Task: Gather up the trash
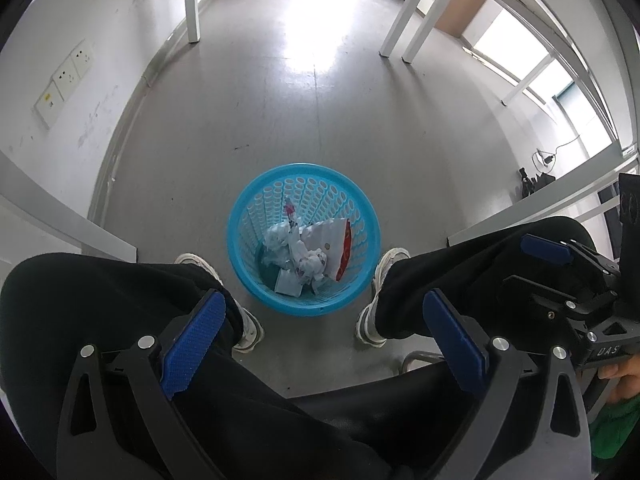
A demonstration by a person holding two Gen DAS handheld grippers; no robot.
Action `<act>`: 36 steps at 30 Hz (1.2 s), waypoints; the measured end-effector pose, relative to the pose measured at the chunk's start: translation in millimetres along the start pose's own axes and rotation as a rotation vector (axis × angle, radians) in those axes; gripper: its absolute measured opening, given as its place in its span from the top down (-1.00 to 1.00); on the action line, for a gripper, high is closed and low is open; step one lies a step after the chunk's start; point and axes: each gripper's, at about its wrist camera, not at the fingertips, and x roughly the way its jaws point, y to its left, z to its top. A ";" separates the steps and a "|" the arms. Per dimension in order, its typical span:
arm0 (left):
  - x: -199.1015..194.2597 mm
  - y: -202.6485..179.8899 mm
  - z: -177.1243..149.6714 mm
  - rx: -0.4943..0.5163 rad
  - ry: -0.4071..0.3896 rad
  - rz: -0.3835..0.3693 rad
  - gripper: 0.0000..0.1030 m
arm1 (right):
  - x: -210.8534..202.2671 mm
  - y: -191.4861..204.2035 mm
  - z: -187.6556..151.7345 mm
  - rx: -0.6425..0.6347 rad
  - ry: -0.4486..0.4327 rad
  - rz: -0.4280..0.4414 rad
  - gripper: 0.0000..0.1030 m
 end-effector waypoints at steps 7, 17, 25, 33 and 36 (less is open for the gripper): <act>1.5 5.2 -1.4 -0.019 -0.007 0.010 -0.89 | 2.0 -1.6 0.4 0.003 0.007 0.003 -0.83; 4.0 4.0 -2.5 -0.006 0.002 0.014 -0.89 | 2.4 -2.6 -0.2 0.004 0.013 0.003 -0.83; 4.1 4.1 -1.0 -0.005 0.005 0.015 -0.89 | 2.6 -3.0 0.1 0.005 0.014 0.003 -0.83; 4.0 3.5 -1.4 -0.006 0.004 0.017 -0.89 | 2.2 -2.1 -1.5 0.007 0.015 0.003 -0.83; 4.7 4.3 -3.1 -0.007 0.005 0.016 -0.89 | 2.5 -2.4 -2.1 0.007 0.015 0.003 -0.83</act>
